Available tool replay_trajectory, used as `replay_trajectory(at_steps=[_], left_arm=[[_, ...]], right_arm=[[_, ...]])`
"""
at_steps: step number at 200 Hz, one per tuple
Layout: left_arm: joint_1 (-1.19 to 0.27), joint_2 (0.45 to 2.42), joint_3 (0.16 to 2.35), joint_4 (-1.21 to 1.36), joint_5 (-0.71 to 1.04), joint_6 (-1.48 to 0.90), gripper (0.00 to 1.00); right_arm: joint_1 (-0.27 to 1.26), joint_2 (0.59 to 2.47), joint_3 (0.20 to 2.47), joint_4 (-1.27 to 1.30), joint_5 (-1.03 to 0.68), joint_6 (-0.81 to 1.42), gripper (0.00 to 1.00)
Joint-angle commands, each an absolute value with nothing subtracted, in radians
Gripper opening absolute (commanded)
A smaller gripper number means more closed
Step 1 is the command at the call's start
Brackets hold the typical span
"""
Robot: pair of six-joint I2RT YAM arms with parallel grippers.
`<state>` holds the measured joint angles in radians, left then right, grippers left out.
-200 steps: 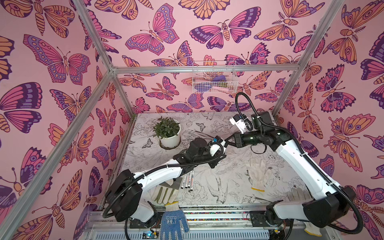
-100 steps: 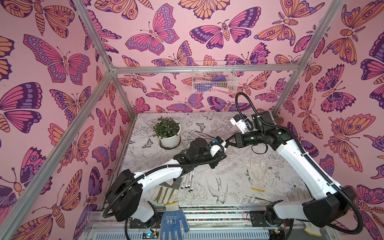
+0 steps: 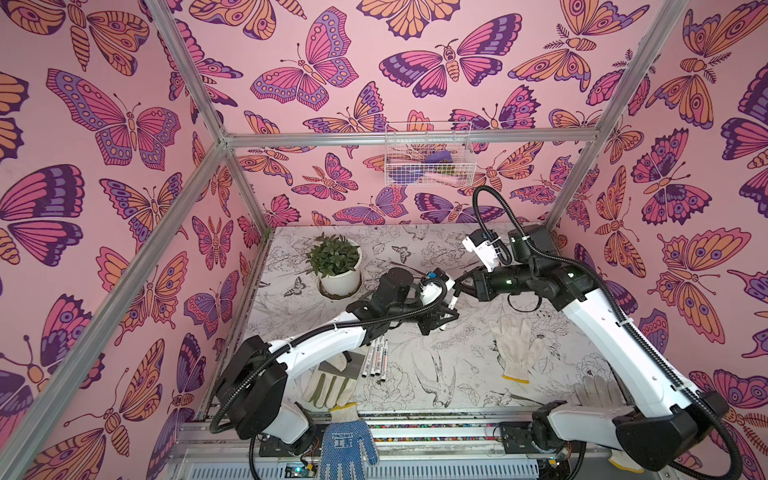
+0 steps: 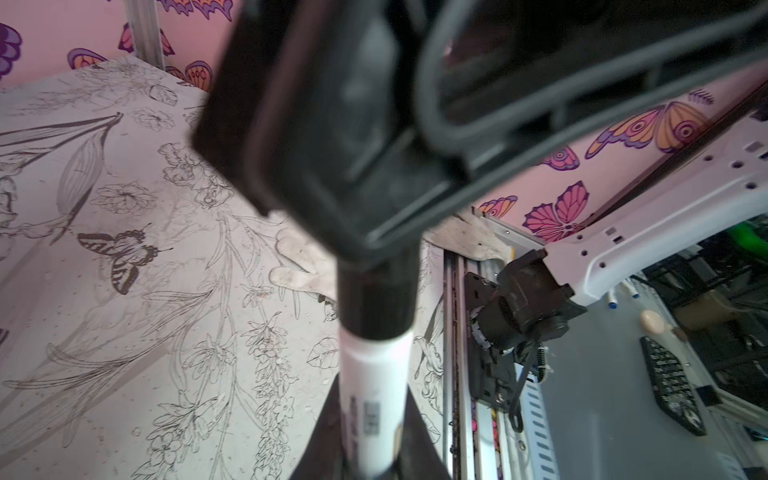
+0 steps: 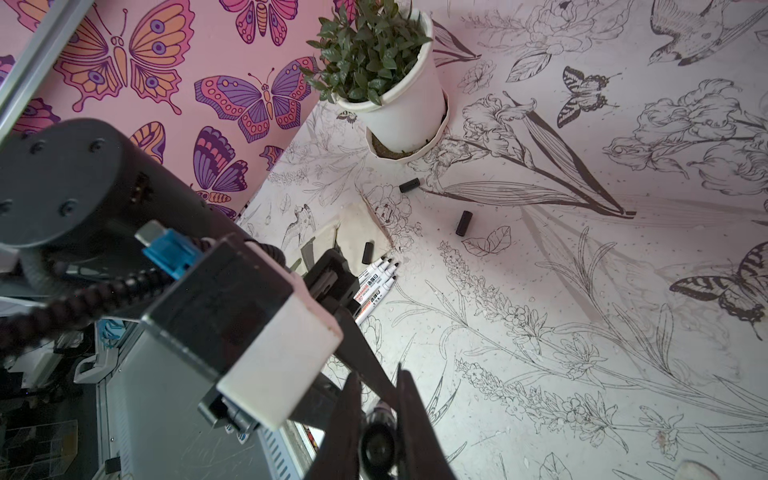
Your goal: Insert the pens into the pen caps
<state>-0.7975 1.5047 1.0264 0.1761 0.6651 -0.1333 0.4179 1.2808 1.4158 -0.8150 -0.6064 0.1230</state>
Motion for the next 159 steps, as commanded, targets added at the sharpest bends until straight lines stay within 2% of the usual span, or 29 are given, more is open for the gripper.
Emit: replay_trajectory(at_steps=[1, 34, 86, 159], left_arm=[[-0.770, 1.507, 1.065, 0.258, 0.740, -0.178, 0.00], [-0.758, 1.500, 1.051, 0.256, 0.733, -0.177, 0.00], [-0.760, 1.483, 1.056, 0.244, 0.694, -0.152, 0.00], [-0.781, 1.464, 1.079, 0.419, 0.361, -0.166, 0.00]], right_arm=[[0.417, 1.291, 1.417, -0.892, -0.638, 0.109, 0.00], [0.362, 1.294, 1.427, -0.898, -0.729, 0.157, 0.00], [0.392, 1.319, 1.398, -0.910, -0.776, 0.150, 0.00], [0.436, 1.343, 1.222, -0.866, -0.732, 0.170, 0.00]])
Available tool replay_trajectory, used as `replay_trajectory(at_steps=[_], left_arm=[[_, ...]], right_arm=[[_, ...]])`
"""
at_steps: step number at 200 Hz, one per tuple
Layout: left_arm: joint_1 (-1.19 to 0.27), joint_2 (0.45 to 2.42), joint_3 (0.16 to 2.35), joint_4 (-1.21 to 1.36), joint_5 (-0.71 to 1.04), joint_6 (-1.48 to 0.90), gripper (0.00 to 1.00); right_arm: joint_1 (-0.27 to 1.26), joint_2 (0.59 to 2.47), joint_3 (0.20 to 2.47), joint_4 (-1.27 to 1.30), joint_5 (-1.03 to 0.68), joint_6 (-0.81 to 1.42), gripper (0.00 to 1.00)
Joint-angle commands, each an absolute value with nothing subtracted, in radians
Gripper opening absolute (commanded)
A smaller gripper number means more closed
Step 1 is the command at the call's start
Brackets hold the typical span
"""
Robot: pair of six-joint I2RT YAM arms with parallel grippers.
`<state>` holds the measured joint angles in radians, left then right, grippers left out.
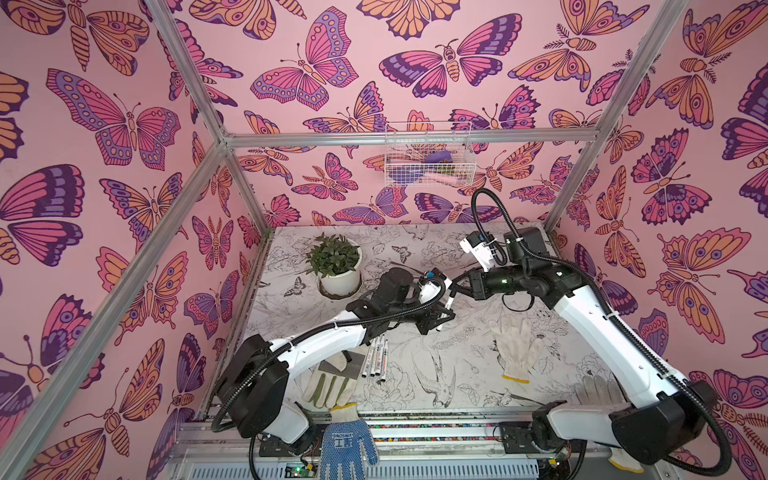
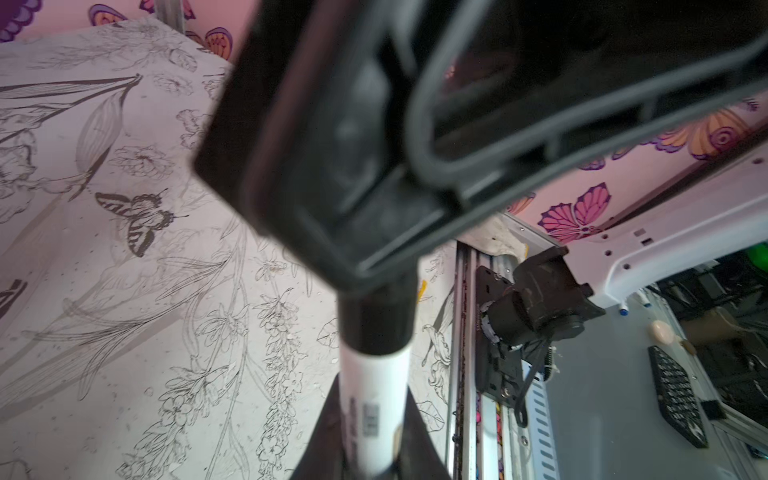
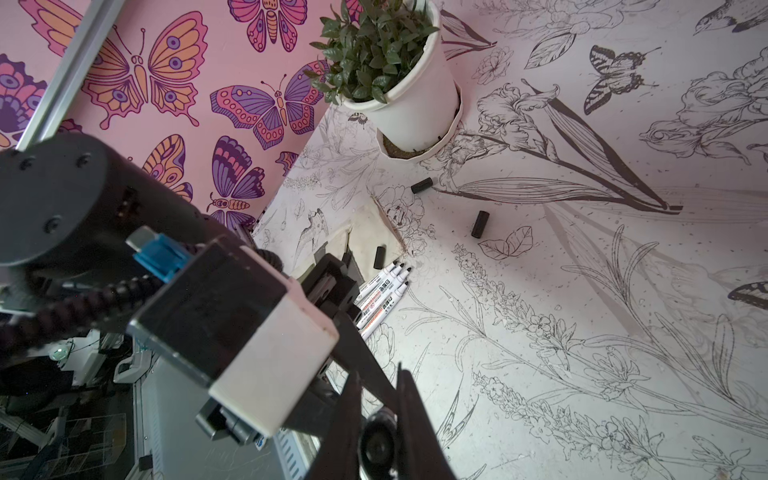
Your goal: Insert the pens into the pen caps
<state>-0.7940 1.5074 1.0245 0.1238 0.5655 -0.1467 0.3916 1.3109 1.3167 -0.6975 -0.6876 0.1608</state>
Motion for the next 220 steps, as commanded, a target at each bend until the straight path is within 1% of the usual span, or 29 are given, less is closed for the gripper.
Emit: replay_trajectory(at_steps=[1, 36, 107, 143, 169, 220], left_arm=[[-0.781, 1.465, 1.080, 0.420, 0.357, -0.166, 0.00], [-0.790, 1.492, 1.111, 0.482, 0.217, -0.176, 0.00], [-0.816, 1.515, 1.139, 0.592, 0.020, -0.115, 0.00], [-0.818, 1.528, 1.160, 0.645, 0.000, -0.111, 0.00], [-0.829, 1.551, 1.206, 0.675, 0.028, -0.093, 0.00], [-0.834, 1.574, 1.286, 0.710, 0.024, -0.093, 0.00]], right_arm=[[0.436, 1.343, 1.220, -0.864, -0.732, 0.171, 0.00], [0.458, 1.363, 1.171, -0.841, -0.732, 0.173, 0.00], [0.482, 1.433, 1.106, -0.867, -0.704, 0.159, 0.00], [0.493, 1.461, 1.100, -0.884, -0.708, 0.157, 0.00], [0.494, 1.483, 1.117, -0.898, -0.713, 0.150, 0.00], [0.487, 1.506, 1.135, -0.904, -0.670, 0.124, 0.00]])
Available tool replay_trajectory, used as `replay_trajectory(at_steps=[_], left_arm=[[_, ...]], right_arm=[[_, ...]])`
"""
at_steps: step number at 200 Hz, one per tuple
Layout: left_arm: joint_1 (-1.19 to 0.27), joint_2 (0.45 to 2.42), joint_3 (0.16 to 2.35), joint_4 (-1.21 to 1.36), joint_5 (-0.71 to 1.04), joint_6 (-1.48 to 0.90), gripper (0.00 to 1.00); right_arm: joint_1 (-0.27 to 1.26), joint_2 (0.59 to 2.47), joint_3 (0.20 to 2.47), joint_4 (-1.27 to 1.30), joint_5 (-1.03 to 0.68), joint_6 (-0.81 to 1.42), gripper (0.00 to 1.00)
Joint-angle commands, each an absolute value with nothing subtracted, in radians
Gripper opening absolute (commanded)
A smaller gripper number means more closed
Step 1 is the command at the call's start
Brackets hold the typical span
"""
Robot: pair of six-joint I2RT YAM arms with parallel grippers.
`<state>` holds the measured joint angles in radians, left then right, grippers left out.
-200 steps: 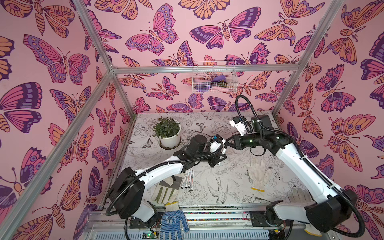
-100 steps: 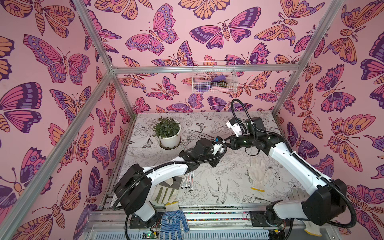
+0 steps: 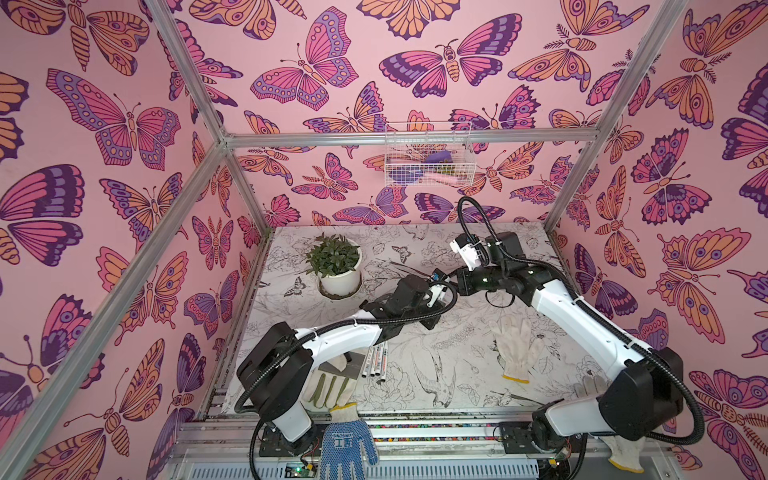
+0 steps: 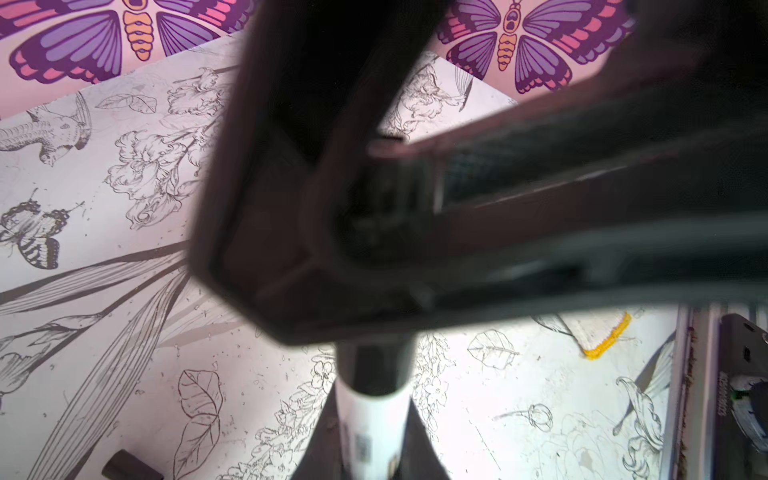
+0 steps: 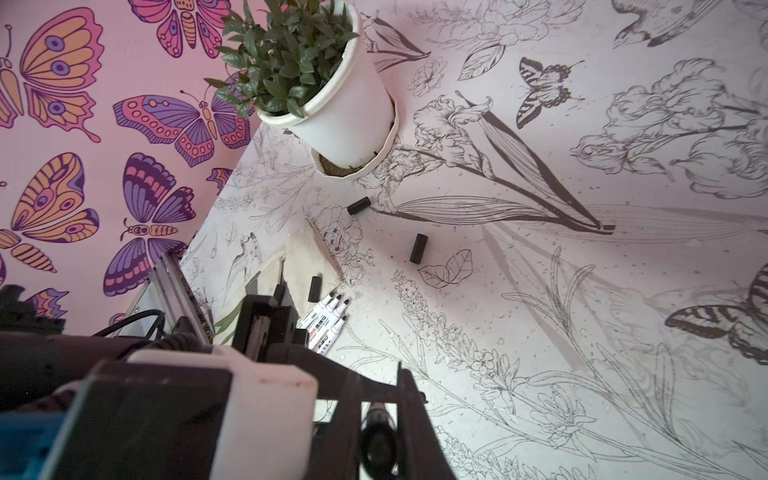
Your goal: Insert the pens into the pen caps
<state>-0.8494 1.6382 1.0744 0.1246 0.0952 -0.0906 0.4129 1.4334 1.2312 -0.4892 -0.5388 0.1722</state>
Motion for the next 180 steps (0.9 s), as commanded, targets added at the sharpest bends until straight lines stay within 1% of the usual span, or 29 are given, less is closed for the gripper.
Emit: replay_trajectory(at_steps=[1, 64, 125, 142, 154, 169, 180], left_arm=[[-0.834, 1.573, 1.287, 0.711, 0.024, -0.093, 0.00], [-0.839, 1.599, 1.368, 0.741, 0.006, -0.127, 0.00], [-0.854, 1.665, 1.479, 0.729, 0.011, -0.097, 0.00], [-0.854, 1.658, 1.448, 0.732, 0.014, -0.108, 0.00], [-0.854, 1.641, 1.400, 0.742, 0.031, -0.127, 0.00], [-0.846, 1.611, 1.308, 0.790, 0.103, -0.162, 0.00], [-0.829, 1.589, 1.236, 0.834, 0.156, -0.236, 0.00]], right_arm=[[0.487, 1.506, 1.135, -0.905, -0.670, 0.124, 0.00], [0.496, 1.531, 1.103, -0.869, -0.725, 0.118, 0.00], [0.528, 1.565, 1.149, -0.940, -0.729, 0.071, 0.00], [0.521, 1.553, 1.162, -0.940, -0.699, 0.066, 0.00], [0.489, 1.522, 1.167, -0.916, -0.705, 0.088, 0.00], [0.424, 1.466, 1.153, -0.828, -0.731, 0.161, 0.00], [0.404, 1.435, 1.151, -0.788, -0.726, 0.175, 0.00]])
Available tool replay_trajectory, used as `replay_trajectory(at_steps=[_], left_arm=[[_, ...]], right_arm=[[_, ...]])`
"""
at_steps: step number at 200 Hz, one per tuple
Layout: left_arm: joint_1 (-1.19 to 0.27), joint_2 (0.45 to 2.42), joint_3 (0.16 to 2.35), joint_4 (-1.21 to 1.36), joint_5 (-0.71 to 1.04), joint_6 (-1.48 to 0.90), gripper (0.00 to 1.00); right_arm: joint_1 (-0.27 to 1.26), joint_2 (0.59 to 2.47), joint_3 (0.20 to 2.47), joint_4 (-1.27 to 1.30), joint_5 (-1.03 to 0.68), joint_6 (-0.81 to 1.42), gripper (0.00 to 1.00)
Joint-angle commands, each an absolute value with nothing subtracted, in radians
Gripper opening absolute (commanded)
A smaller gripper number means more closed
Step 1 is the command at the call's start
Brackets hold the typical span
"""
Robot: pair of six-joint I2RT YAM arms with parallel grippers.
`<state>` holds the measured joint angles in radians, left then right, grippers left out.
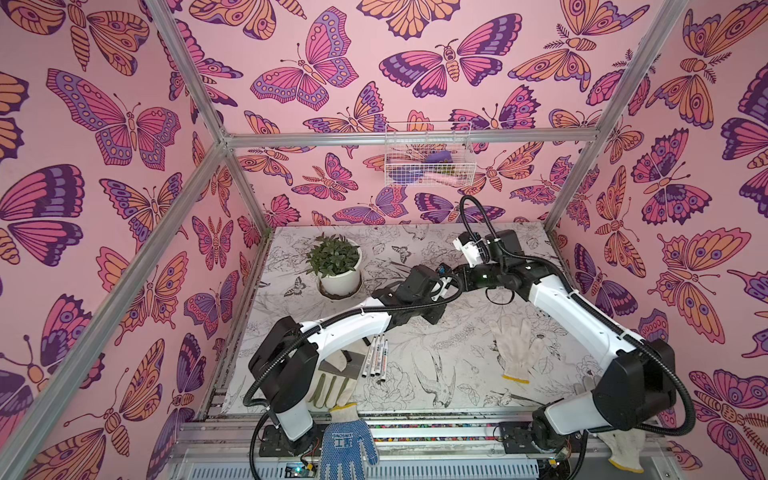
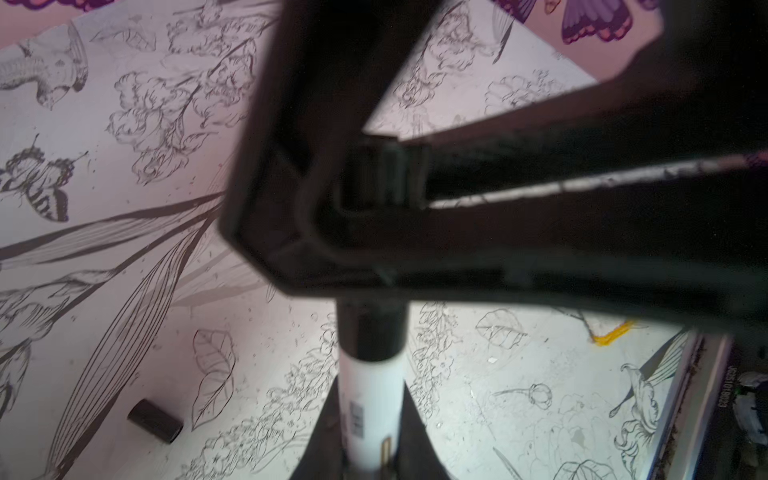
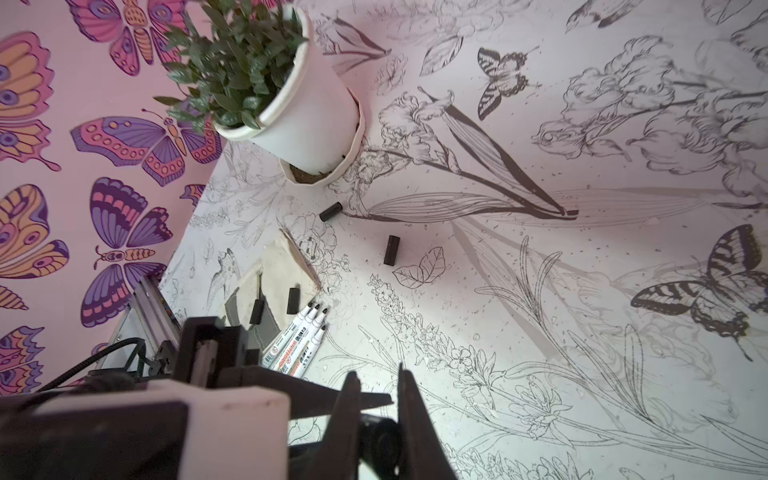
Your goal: Insert the pens into the pen caps
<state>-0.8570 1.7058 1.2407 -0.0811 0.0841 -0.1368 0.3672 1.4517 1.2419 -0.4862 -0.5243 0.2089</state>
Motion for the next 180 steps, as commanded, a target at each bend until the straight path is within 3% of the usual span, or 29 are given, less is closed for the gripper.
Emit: replay_trajectory(at_steps=[1, 32, 62, 86, 100, 130, 180], left_arm=[[-0.827, 1.588, 1.230, 0.840, 0.162, -0.244, 0.00], [-0.801, 1.574, 1.071, 0.976, 0.280, -0.402, 0.00], [-0.836, 1.572, 0.992, 1.047, 0.264, -0.441, 0.00], [-0.869, 1.556, 0.990, 0.994, 0.264, -0.359, 0.00], [-0.881, 1.543, 0.999, 0.936, 0.275, -0.306, 0.00], [-0.894, 1.532, 0.974, 0.882, 0.287, -0.221, 0.00], [-0.932, 1.535, 0.889, 0.947, 0.318, -0.099, 0.00]], right_arm=[[0.405, 1.433, 1.152, -0.787, -0.724, 0.174, 0.00], [0.454, 1.408, 1.173, -0.802, -0.745, 0.107, 0.00], [0.472, 1.416, 1.159, -0.848, -0.756, 0.072, 0.00], [0.474, 1.383, 1.144, -0.825, -0.733, 0.080, 0.00], [0.474, 1.371, 1.152, -0.813, -0.723, 0.085, 0.08], [0.468, 1.355, 1.189, -0.772, -0.696, 0.115, 0.08], [0.446, 1.348, 1.213, -0.688, -0.760, 0.196, 0.15]])
